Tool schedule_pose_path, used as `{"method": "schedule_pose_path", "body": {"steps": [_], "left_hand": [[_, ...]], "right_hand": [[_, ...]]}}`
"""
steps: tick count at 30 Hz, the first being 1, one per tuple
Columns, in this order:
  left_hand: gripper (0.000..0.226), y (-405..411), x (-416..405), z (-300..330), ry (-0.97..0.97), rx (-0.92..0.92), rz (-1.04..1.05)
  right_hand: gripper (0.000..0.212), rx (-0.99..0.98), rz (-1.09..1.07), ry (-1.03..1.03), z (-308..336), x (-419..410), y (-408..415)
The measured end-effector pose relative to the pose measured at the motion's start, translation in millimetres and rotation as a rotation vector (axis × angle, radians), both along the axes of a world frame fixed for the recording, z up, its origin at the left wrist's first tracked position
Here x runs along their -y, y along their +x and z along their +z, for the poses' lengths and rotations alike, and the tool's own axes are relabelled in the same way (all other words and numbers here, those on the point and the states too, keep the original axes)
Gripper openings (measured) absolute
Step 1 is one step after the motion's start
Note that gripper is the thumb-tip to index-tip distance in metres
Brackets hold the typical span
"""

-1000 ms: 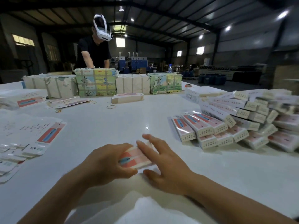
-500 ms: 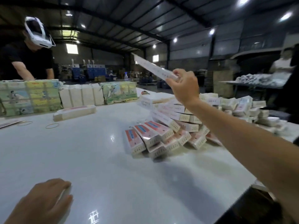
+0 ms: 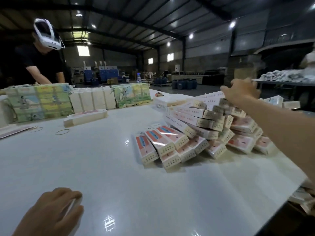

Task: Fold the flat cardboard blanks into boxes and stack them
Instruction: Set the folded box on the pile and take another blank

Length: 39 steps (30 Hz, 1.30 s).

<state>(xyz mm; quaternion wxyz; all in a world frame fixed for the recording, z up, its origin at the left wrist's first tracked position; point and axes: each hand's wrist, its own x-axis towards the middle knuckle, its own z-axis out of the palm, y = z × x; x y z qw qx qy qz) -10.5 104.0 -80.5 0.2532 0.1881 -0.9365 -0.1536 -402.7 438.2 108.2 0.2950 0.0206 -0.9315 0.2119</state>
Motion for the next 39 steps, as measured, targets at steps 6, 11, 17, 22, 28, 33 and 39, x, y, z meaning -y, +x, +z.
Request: {"method": "schedule_pose_path", "body": {"steps": [6,11,17,22,28,33,39], "left_hand": [[0.069,3,-20,11,-0.025,0.046,0.076],[0.036,4,-25,10,-0.057,0.077,0.068],[0.030,9,-27,9,-0.042,0.075,0.095],[0.033,9,-17,26,0.130,0.172,0.085],[0.039,59,96,83,0.130,0.180,0.526],[0.097,112,180,69,0.128,0.446,1.023],[0.090,115,226,65,0.192,0.456,1.074]], "right_hand": [[0.035,-0.389,0.639,-0.189,27,75,108],[0.024,-0.059,1.192,-0.027,-62,147,212],[0.028,0.142,1.146,0.398,-172,179,237],[0.029,0.115,1.188,0.337,-176,178,232],[0.025,0.079,1.157,0.328,-182,181,232],[0.015,-0.017,1.149,0.224,-188,190,228],[0.087,-0.139,1.255,0.141,-190,199,223]]}}
